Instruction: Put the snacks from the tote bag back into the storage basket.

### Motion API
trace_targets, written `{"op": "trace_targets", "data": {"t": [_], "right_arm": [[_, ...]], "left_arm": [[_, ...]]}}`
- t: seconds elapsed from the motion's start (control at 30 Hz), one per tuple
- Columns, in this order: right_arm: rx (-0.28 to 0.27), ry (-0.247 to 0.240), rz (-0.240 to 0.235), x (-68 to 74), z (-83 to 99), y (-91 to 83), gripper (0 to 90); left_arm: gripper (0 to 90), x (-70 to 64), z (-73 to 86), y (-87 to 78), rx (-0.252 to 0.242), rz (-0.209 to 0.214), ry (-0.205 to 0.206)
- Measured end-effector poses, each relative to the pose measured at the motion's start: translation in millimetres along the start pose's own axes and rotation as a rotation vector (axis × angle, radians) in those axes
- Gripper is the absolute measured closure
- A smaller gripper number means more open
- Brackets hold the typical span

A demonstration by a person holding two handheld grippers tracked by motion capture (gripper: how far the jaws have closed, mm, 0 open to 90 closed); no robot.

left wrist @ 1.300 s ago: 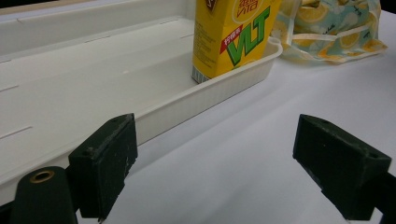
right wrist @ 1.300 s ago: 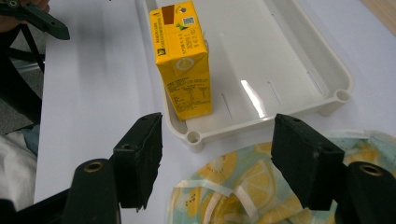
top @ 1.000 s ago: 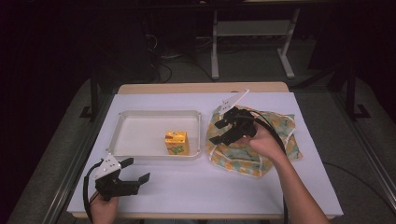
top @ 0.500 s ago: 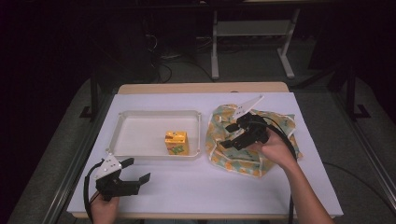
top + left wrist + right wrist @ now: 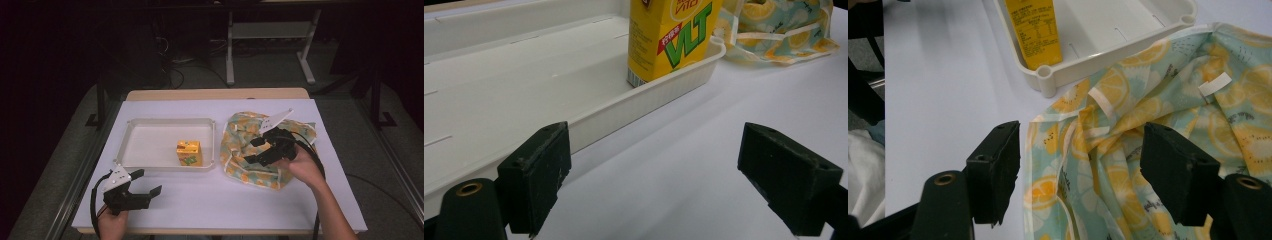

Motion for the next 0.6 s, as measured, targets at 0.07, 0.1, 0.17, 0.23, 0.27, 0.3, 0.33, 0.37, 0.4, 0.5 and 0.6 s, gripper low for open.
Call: {"op": "trace_targets", "data": {"t": [0.07,0.1,0.17,0.23,0.27,0.3,0.33,0.37,0.4,0.5,0.6], "right_arm": [[-0.005,0.010,-0.001,1.0,3.0,-1.8,31.8],[-0.004,0.008,0.003,0.8,5.0,-2.5,31.8],[-0.002,0.014,0.005,1.4,9.1,-3.4,31.8],[-0.003,0.020,0.007,1.5,12.5,-4.2,31.6],[-0.004,0.023,0.008,2.0,13.9,-5.0,31.6],[-0.007,0.031,0.006,2.7,15.2,-5.9,31.6],[-0.008,0.031,0.009,2.7,16.8,-6.5,31.7],[-0.007,0.034,0.010,3.0,18.5,-7.1,31.7],[-0.007,0.032,0.009,3.0,20.4,-7.7,31.7],[0.000,0.040,0.020,3.6,25.7,-9.7,31.7],[-0.012,0.044,0.020,4.4,30.3,-12.1,31.8]], "left_arm": [[13.4,-0.1,0.0,0.0,0.000,0.000,-0.001],[13.4,-0.5,0.2,0.2,0.000,-0.001,-0.006],[13.4,-0.7,0.4,0.7,0.002,-0.001,-0.010],[13.4,-0.8,0.4,0.9,0.004,0.000,-0.010],[13.4,-0.9,0.4,1.2,0.002,-0.001,-0.012],[13.4,-0.9,0.4,1.3,0.003,0.000,-0.010],[13.4,-0.9,0.4,1.2,0.004,0.000,-0.008],[13.4,-1.0,0.4,1.4,0.003,0.000,-0.009],[13.4,-0.9,0.4,1.3,0.004,-0.001,-0.008],[13.4,-0.6,0.3,1.4,0.004,0.001,-0.003],[13.4,-1.0,0.4,1.2,0.005,0.001,-0.006]]}}
Point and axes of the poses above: each handheld gripper's, and its own axes: y roughly forward along the jaws, z roughly out of its underside, x roughly to its left, the point moved 3 cm from there along y, roughly forward along the jaws, and after that the axes turned 11 degrees about -x, right-handed, at the moved point
